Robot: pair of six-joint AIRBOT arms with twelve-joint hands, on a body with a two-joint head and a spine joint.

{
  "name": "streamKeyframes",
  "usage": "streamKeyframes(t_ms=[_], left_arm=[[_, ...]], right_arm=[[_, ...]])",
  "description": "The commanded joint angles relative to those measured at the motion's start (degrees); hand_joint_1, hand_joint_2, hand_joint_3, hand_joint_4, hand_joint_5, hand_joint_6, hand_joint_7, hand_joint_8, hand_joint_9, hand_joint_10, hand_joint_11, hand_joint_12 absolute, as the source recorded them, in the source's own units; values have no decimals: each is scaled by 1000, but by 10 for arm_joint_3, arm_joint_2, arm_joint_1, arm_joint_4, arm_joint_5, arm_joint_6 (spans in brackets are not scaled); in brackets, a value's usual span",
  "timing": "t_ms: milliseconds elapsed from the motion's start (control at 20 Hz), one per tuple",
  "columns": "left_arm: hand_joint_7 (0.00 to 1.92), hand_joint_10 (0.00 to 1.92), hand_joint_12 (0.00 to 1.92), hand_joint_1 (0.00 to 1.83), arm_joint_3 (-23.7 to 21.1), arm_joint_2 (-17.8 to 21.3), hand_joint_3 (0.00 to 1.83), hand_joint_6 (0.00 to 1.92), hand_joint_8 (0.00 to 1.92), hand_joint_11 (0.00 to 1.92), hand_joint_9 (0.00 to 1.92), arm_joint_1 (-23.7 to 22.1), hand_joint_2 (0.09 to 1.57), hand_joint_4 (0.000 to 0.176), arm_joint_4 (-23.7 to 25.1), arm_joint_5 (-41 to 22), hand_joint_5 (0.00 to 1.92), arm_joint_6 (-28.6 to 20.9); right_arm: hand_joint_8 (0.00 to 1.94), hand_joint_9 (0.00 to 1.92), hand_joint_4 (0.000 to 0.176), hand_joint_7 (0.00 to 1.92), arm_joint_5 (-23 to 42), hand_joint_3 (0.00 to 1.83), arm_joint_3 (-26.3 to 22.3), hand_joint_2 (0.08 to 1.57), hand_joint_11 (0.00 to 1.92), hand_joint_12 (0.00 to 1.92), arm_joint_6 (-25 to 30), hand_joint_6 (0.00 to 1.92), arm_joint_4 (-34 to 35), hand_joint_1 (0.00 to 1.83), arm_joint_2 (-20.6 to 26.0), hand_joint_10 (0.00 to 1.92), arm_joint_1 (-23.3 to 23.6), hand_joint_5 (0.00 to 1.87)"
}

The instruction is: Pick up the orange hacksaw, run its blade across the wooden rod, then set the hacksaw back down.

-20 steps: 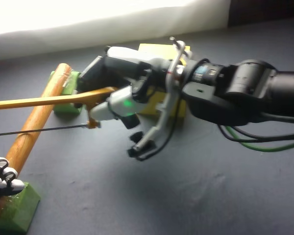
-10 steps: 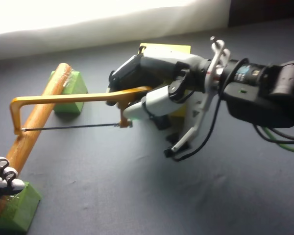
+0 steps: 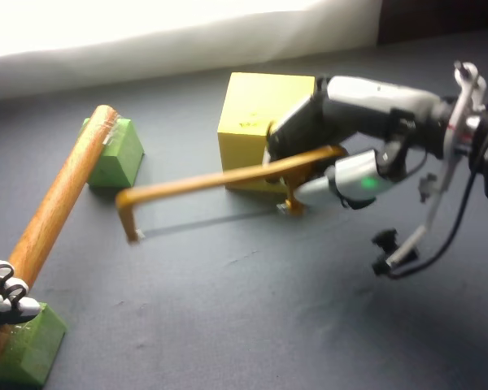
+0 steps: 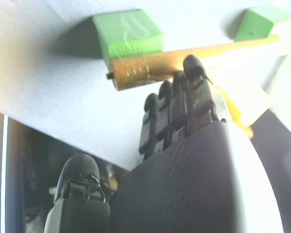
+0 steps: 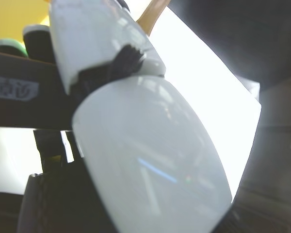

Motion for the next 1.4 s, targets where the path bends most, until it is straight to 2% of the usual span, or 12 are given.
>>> streamKeyframes(t_ms=[0, 400, 800, 850, 900, 950, 1000, 1050, 1100, 1150, 1200, 1350], left_arm=[[153, 5, 362, 0, 3, -5, 0, 1, 1, 0, 167, -4, 1226, 0, -5, 2, 125, -1], [162, 6, 355, 0, 2, -6, 0, 3, 4, 0, 176, -6, 1228, 0, -5, 2, 118, -1], [173, 3, 461, 0, 12, -7, 1, 2, 2, 0, 203, -14, 1236, 0, -6, -21, 134, -1], [166, 1, 454, 0, 14, -7, 1, 0, 2, 0, 199, -17, 1238, 0, -9, -21, 131, 0], [166, 1, 454, 0, 17, -7, 1, 0, 2, 0, 199, -22, 1238, 0, -19, -26, 131, 3], [160, 3, 483, 0, 20, -7, 0, 1, 2, 0, 193, -24, 1234, 0, -22, -31, 130, 5], [170, 5, 501, 0, 25, -7, 0, 3, 4, 0, 202, -28, 1237, 0, -27, -39, 140, 14], [178, 5, 523, 0, 28, -7, 0, 3, 4, 0, 212, -31, 1235, 0, -41, -44, 145, 32], [184, 6, 570, 0, 32, -8, 0, 2, 4, 0, 224, -33, 1236, 0, -49, -50, 148, 43], [191, 6, 592, 0, 40, -10, 0, 3, 4, 0, 232, -37, 1237, 0, -49, -68, 152, 48], [185, 2, 578, 0, 47, -12, 0, 2, 1, 0, 226, -40, 1237, 0, -70, -86, 155, 71], [189, 1, 595, 0, 55, -18, 0, 1, 2, 0, 236, -41, 1239, 0, -199, -136, 161, 188]], right_arm=[[975, 957, 0, 1032, 78, 0, -2, 1101, 797, 1499, -10, 699, 11, 1387, 5, 1318, -6, 979], [1082, 920, 0, 982, 96, 0, -5, 1117, 807, 1487, -27, 722, 11, 1381, -13, 1354, -77, 956], [1092, 936, 0, 962, 98, 2, -19, 1133, 820, 1400, -49, 914, 11, 1376, -13, 1322, -88, 847], [1178, 916, 0, 968, 98, 5, -20, 1159, 804, 1381, -49, 1047, 11, 1261, -13, 1102, -87, 813], [1178, 916, 0, 968, 98, 5, -21, 1159, 804, 1381, -48, 1047, 11, 1261, -13, 1102, -87, 813], [1210, 889, 0, 915, 98, 0, -22, 1193, 772, 1343, -48, 1205, 11, 1194, -12, 813, -87, 759], [1242, 855, 0, 866, 98, 0, -23, 1213, 725, 1323, -47, 1281, 11, 1169, -11, 706, -87, 739], [664, 791, 0, 748, 98, 0, -24, 1248, 623, 1330, -47, 1357, 11, 1068, -8, 628, -87, 718], [307, 654, 0, 653, 98, 0, -26, 1126, 408, 1301, -47, 580, 11, 968, -6, 463, -86, 539], [102, 587, 0, 592, 100, 0, -28, 1098, 282, 1260, -47, 212, 11, 889, -4, 301, -85, 505], [24, 558, 0, 552, 100, 0, -29, 1068, 233, 1204, -47, 64, 11, 870, -2, 167, -84, 489], [0, 419, 0, 391, 100, 0, -33, 1032, 43, 1051, -47, 0, 11, 748, 0, 3, -80, 385]])
